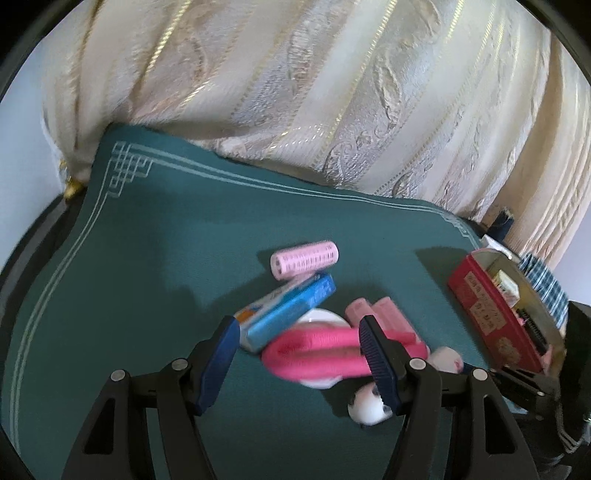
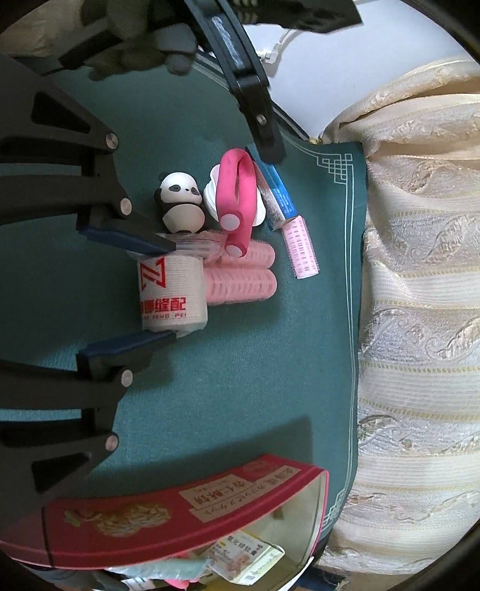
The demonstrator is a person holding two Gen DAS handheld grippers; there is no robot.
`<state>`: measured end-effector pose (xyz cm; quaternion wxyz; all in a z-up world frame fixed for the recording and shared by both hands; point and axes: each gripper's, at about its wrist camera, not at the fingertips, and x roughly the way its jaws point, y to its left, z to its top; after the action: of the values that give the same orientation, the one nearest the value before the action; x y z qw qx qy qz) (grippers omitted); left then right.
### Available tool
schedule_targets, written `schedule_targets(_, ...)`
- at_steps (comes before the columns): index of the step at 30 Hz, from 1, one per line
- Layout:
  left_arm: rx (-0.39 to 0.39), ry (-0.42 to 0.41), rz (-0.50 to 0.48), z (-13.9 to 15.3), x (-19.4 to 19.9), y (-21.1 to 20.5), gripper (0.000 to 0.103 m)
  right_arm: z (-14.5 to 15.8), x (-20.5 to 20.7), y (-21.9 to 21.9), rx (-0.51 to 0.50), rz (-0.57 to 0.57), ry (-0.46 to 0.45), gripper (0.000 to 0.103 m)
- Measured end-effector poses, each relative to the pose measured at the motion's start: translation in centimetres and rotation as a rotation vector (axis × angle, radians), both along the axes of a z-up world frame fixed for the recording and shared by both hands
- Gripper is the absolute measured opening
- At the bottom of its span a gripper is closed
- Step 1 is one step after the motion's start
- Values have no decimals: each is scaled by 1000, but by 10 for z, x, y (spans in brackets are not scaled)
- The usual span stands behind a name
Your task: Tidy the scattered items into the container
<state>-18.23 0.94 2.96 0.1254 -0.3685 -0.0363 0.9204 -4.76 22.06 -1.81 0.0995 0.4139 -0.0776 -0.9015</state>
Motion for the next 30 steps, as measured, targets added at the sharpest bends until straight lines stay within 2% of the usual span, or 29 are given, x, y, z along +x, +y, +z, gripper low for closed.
schedule_targets(4, -137, -2, -37, -8, -18, 13, 69, 0, 0, 1, -9, 1, -2, 45)
schedule_targets(7, -166, -32, -42, -20, -31, 15, 69, -1, 0, 2, -13, 2, -3, 45)
schedule_targets(13, -129, -53, -28, -29, -43, 7, 66, -2, -1, 2, -18, 3, -2, 45)
schedule_targets(14, -104, -61, -29, -31, -44, 4, 54, -2, -1, 2, -18, 3, -2, 45)
schedule_targets(16, -43, -67, -26, -35, -44, -4, 43, -3, -1, 2, -19, 3, -1, 45)
schedule_targets(19, -14, -69, -2, -39, -43, -10, 22, -4, 0, 2, -18, 3, 0, 45)
schedule_targets(24, 28, -53, 27, -41, -33, -19, 20, -3, 0, 0, -14, 1, 4, 44)
schedule_targets(30, 42, 15, 43, -24, -15, -21, 20, 2, 2, 0, -16, 7, 18, 43)
